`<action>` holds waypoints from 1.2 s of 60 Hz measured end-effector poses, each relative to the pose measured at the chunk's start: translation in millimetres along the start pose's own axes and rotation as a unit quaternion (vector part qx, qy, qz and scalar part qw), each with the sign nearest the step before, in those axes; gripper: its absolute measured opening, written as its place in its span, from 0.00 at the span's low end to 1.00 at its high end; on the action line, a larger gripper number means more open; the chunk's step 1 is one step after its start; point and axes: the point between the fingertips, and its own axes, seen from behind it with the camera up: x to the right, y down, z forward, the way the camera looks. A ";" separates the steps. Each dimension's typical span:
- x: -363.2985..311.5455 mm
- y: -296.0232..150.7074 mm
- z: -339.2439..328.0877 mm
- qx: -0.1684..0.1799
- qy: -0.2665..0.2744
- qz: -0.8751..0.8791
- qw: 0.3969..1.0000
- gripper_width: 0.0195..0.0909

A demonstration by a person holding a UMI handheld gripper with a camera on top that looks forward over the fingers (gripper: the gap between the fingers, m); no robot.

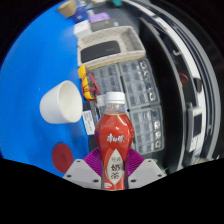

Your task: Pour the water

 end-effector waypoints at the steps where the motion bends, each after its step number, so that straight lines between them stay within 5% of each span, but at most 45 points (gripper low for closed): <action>1: 0.2 -0.3 2.3 0.000 0.003 -0.016 1.000 0.09; 29: 17.3 -38.7 28.6 0.017 0.066 -0.412 0.909 0.09; 44: 18.0 -38.7 28.7 0.019 0.071 -0.398 0.914 0.10; 55: 32.6 -29.2 19.6 0.015 0.067 -0.225 0.972 0.09; 61: 30.8 -18.2 14.5 0.015 0.018 -0.037 0.999 0.10; 72: 22.3 -15.0 12.8 0.029 -0.028 0.308 0.950 0.10</action>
